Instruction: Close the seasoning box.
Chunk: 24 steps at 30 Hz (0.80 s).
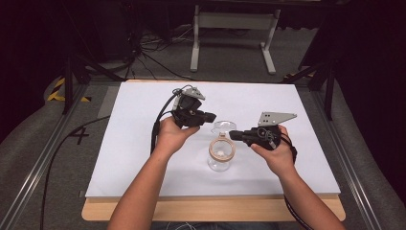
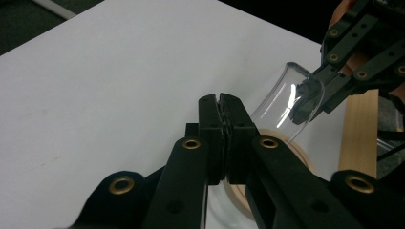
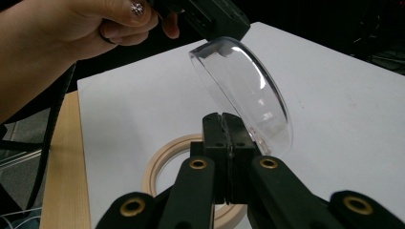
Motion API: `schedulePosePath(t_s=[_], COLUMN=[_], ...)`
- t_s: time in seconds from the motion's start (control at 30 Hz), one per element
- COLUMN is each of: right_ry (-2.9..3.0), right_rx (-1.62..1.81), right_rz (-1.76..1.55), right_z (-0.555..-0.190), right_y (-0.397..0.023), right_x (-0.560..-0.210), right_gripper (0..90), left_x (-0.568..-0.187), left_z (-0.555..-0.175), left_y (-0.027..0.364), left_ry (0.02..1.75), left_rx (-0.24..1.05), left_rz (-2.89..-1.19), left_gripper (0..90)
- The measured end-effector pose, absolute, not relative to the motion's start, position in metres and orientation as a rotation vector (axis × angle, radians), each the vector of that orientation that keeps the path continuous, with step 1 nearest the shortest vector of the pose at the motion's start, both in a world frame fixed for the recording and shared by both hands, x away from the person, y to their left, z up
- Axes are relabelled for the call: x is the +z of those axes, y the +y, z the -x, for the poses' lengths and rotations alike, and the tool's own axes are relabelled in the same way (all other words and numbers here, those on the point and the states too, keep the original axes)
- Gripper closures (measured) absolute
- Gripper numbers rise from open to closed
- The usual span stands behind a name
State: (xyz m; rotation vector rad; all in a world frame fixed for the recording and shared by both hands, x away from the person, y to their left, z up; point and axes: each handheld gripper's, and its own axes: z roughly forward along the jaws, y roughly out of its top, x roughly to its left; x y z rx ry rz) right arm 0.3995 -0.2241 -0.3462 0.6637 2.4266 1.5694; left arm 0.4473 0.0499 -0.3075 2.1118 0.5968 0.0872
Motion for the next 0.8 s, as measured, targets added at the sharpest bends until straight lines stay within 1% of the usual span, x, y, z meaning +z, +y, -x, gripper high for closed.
schedulePosePath(t_s=[0.2, 0.4, 0.5, 0.8], right_ry=[2.465, 2.504, 2.528, 2.592], right_rx=[1.538, 1.496, 1.473, 1.422], right_rz=[-0.650, -0.634, -0.631, -0.611], right_z=[-0.395, -0.392, -0.391, -0.388], right_y=[-0.223, -0.224, -0.224, -0.223], right_x=[-0.346, -0.347, -0.348, -0.349], right_gripper=[90.0, 90.0, 90.0, 90.0], left_x=[-0.308, -0.313, -0.317, -0.322], left_z=[-0.436, -0.416, -0.406, -0.394], left_y=[0.061, 0.083, 0.095, 0.124], left_ry=[0.590, 0.601, 0.619, 0.666], left_rx=[0.082, 0.062, 0.084, 0.070], left_rz=[-2.111, -2.096, -2.124, -2.162], left_gripper=[87.0, 86.2, 85.8, 84.6])
